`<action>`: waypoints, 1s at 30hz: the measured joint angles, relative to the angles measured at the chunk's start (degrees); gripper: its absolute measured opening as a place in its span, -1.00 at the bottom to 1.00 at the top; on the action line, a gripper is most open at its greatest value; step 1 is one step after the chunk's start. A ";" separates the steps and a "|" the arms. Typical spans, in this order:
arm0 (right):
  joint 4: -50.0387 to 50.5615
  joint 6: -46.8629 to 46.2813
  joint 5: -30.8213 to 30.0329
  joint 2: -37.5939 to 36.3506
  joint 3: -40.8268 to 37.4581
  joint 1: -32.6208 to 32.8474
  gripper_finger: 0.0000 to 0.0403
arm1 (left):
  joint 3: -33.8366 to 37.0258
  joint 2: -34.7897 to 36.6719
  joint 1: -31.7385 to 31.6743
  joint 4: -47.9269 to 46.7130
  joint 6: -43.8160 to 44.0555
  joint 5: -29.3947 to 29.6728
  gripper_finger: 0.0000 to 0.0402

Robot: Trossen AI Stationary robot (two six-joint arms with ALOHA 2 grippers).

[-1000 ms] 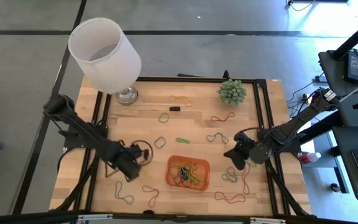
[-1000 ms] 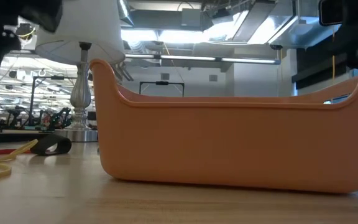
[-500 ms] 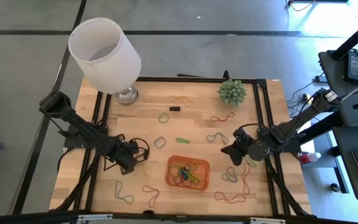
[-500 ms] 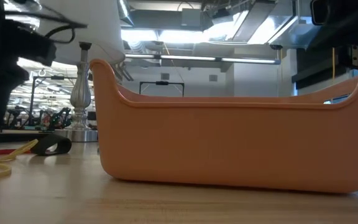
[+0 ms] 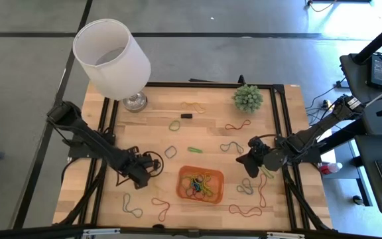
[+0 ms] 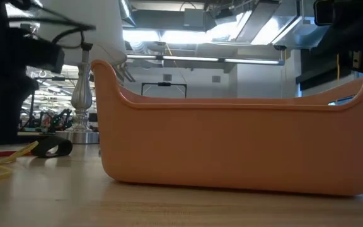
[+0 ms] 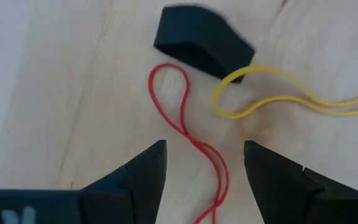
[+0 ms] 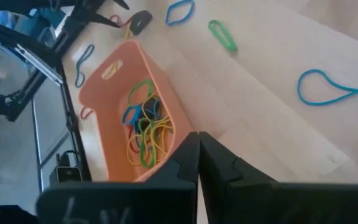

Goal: Pick and place rubber bands into bin
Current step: Put the red rubber band into the orange bin

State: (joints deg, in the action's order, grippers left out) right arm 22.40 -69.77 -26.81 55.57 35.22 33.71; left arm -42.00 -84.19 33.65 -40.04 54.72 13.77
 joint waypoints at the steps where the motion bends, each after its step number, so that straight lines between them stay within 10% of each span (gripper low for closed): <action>1: 0.06 0.43 0.07 0.00 0.00 0.02 -0.96 | 0.00 -0.92 0.00 0.16 0.00 -0.45 0.03; 10: 0.21 3.36 1.49 0.00 0.00 0.05 -0.96 | -0.52 -7.09 -0.07 0.23 2.16 -6.79 -0.09; 19: 0.19 4.46 1.49 0.00 0.00 0.05 -0.96 | -1.96 -6.51 -0.15 -0.96 4.98 -8.77 -0.94; 30: 0.15 6.07 1.51 0.00 0.00 0.05 -0.96 | -22.73 -2.77 0.13 -28.54 4.17 -5.91 -0.99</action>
State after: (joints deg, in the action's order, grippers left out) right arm 22.55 -63.70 -25.30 55.57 35.22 33.76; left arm -64.73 -86.96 33.78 -68.58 58.89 7.86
